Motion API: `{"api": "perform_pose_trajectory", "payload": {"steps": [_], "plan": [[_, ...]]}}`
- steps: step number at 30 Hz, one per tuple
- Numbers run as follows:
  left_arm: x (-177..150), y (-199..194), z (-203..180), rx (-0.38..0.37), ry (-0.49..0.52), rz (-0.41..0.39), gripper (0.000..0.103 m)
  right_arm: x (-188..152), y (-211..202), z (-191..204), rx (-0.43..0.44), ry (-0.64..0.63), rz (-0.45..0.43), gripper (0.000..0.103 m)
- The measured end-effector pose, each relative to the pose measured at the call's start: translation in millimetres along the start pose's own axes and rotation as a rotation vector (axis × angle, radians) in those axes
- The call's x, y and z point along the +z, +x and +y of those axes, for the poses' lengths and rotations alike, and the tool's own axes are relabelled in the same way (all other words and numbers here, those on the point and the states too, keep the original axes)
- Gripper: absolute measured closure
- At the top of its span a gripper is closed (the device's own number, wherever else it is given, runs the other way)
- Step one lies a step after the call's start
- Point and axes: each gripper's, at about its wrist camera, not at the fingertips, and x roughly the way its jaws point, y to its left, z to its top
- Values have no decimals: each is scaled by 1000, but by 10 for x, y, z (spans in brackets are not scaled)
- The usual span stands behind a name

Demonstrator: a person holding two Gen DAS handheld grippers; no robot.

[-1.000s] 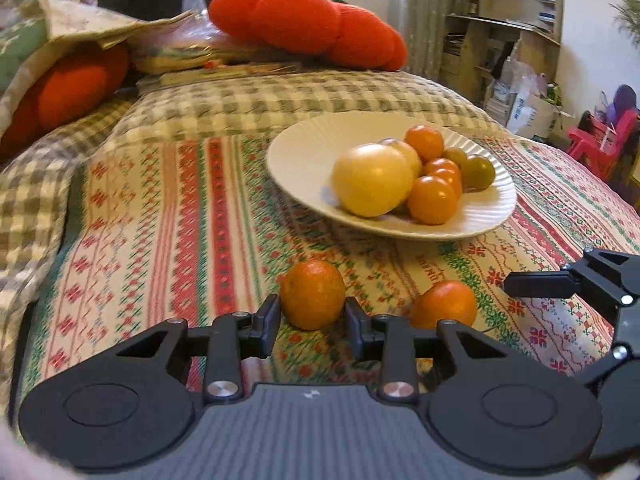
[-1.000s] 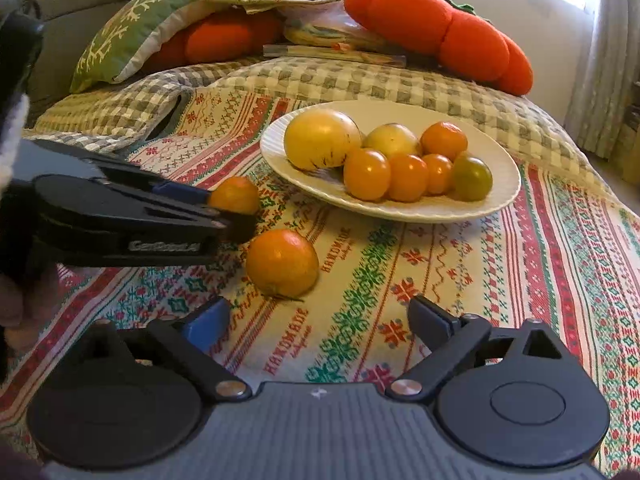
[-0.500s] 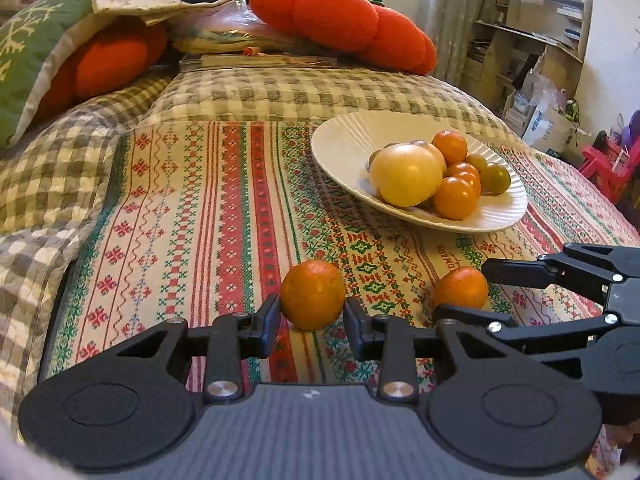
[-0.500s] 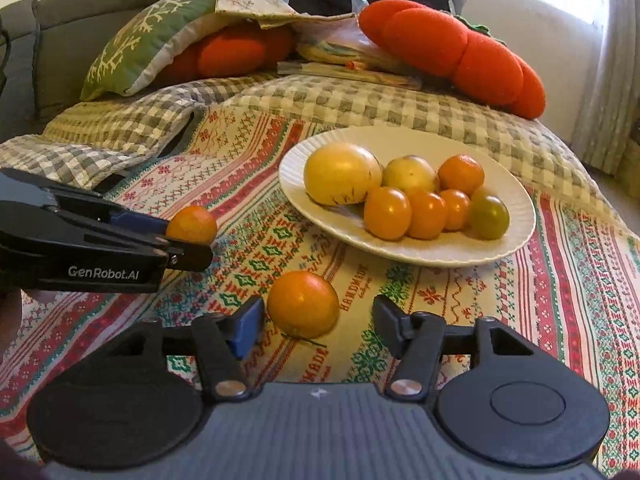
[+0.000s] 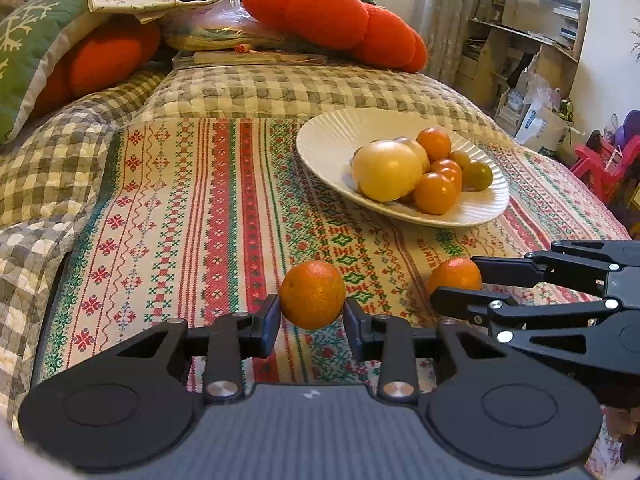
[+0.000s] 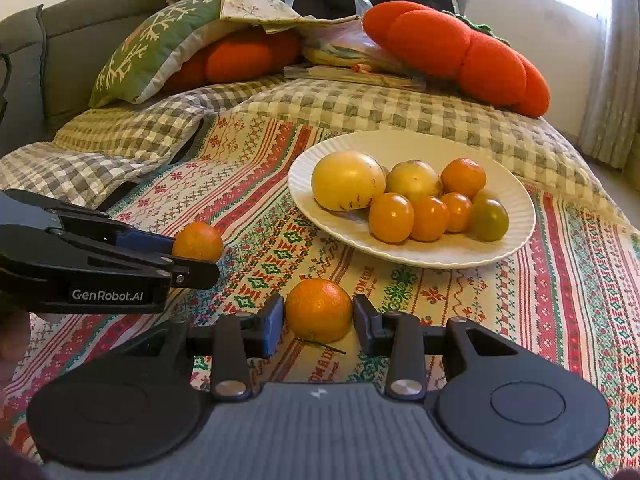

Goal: Organize fruits
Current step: 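Carry the orange tomato and the mandarin over the white plate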

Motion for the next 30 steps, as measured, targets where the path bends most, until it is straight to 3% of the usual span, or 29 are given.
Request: {"api": "perform_pose_trajectory", "payload": {"steps": [8, 18, 25, 30], "plan": [[167, -34, -34, -13, 18, -21, 78, 104, -138, -118, -6, 23, -30, 69], [661, 67, -66, -37, 15, -80, 78, 514, -148, -370, -48, -19, -96, 69], [1020, 354, -173, -77, 65, -77, 78, 824, 125, -665, -83, 6, -96, 69], [1213, 685, -155, -121, 47, -54, 78, 1025, 406, -786, -81, 0, -73, 69]]}}
